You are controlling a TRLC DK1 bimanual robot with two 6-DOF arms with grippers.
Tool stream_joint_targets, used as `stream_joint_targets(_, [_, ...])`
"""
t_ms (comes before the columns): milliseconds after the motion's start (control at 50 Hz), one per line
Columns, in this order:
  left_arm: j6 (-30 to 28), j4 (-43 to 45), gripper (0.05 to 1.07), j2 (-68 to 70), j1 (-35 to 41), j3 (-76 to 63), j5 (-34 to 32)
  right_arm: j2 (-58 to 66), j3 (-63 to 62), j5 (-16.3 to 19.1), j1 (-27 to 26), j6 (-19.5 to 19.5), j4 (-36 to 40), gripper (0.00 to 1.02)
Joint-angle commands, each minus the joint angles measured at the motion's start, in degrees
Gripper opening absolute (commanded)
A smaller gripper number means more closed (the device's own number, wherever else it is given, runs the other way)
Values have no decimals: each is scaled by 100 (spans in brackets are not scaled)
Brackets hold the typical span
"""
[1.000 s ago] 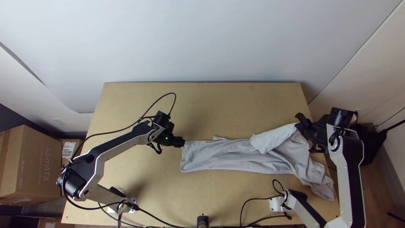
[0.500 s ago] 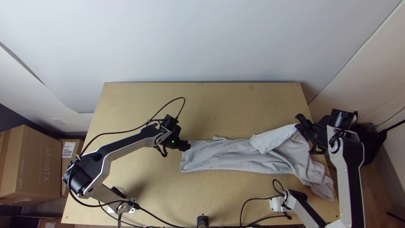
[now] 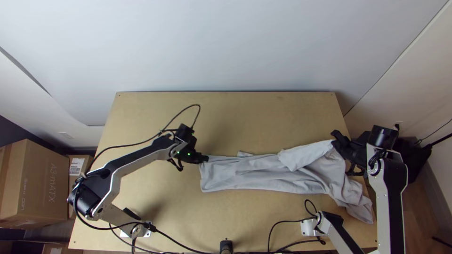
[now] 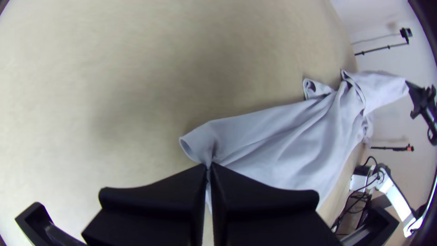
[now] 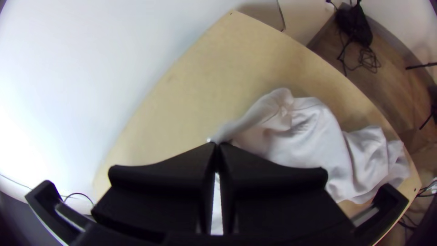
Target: Fold the t-shirt
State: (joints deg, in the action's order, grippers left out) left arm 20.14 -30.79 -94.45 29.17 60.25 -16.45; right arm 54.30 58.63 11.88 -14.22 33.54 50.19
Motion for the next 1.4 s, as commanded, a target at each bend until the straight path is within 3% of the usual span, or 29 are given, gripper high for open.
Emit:
stream_joint_targets(0, [43, -349, 8, 577, -447, 470, 36, -43, -62, -98, -2, -524, 61, 2])
stream_joint_targets(240, [-10, -894, 8, 1360, -1546, 1121, 45, 274, 544, -204, 499, -1350, 298, 2])
stream_joint_targets(520, [-362, -929, 8, 2309, -2732, 1920, 80, 1337, 2610, -371, 868, -2123, 184, 2])
stream_joint_targets(720, [-828, -973, 8, 2722, -3312, 2808, 845, 1794, 4042, -441, 1457, -2308, -467, 2])
stream_joint_targets(880, [-1249, -701, 8, 3082, -3699, 3230, 1258, 2146, 4956, -986, 2151, -2545, -871, 2])
stream_joint_targets(1020, [-1583, -384, 8, 3311, -3805, 3459, 1539, 2242, 5255, -1179, 2424, -2704, -1442, 2])
stream_joint_targets(1120, [-1768, -156, 8, 3407, -3910, 3599, 1610, 2234, 5334, -1197, 2538, -2914, -1820, 2])
stream_joint_targets(1380, [-1830, 2, 8, 3961, -4138, 3977, 1618, 1513, 5738, -1188, 2758, -2923, -2049, 2])
